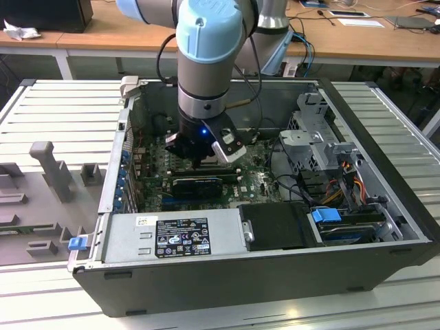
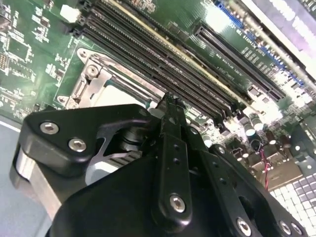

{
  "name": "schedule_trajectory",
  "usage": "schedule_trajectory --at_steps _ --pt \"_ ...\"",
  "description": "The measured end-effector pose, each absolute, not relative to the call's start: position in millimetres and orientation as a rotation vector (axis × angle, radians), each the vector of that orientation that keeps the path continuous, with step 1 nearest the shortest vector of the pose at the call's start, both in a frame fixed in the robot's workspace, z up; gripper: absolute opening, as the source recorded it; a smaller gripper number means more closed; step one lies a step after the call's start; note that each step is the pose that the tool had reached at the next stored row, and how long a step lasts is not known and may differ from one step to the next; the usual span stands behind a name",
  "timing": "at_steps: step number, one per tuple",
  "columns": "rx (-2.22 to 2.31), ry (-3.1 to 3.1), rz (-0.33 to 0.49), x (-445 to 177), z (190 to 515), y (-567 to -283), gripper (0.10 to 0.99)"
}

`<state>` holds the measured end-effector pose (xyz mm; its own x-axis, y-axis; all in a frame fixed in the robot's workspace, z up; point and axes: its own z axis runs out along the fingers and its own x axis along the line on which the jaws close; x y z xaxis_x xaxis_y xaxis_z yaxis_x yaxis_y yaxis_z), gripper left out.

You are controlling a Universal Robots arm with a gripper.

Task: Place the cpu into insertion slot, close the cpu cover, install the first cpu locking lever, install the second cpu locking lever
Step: 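Install the second cpu locking lever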

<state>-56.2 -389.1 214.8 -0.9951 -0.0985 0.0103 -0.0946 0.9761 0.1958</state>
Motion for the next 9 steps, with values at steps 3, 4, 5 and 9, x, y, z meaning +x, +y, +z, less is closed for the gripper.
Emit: schedule_trajectory --at_steps 3,4,5,9 --pt "0.19 -3.096 -0.336 -60 214 -393 0.106" --pt "0.195 -3.094 -0.353 -63 213 -395 0.106" --pt "0.196 -3.093 -0.366 -64 212 -396 0.106" --pt "0.198 -3.09 -0.408 -67 209 -401 0.106"
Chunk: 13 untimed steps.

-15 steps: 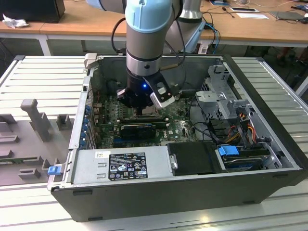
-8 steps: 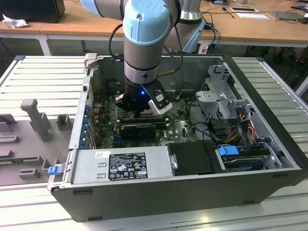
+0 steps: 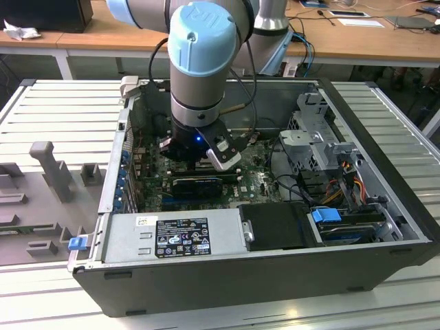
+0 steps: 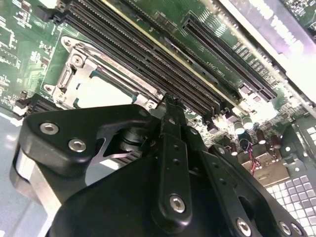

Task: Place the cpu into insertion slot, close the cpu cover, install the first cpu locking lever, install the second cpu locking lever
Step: 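Install the second cpu locking lever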

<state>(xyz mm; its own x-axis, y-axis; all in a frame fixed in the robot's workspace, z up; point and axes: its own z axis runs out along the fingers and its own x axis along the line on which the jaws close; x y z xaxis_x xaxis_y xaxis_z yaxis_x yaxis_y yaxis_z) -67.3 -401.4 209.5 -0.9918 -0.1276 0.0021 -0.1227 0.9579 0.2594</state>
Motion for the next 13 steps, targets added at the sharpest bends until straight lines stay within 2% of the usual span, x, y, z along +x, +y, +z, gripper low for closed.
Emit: schedule_trajectory --at_steps 8,13 --pt "0.201 -3.082 -0.495 -69 202 -407 0.106" --pt "0.201 -3.081 -0.515 -70 197 -407 0.106"
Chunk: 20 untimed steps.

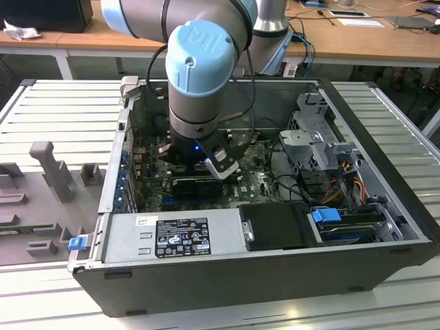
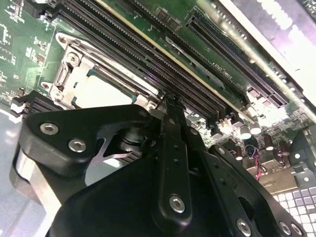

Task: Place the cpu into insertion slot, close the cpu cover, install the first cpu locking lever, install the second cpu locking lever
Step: 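Install the second cpu locking lever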

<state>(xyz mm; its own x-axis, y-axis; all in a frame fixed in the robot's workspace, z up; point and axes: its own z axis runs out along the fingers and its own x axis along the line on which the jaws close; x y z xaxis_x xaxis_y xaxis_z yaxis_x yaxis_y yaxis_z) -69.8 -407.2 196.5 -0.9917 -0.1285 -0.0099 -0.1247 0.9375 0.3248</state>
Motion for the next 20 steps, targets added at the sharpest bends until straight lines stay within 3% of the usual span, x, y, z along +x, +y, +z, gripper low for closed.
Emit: schedule_trajectory --at_steps 9,20 --pt "0.202 -3.079 -0.53 -72 194 -404 0.106" --pt "0.202 -3.079 -0.53 -72 219 -404 0.106"
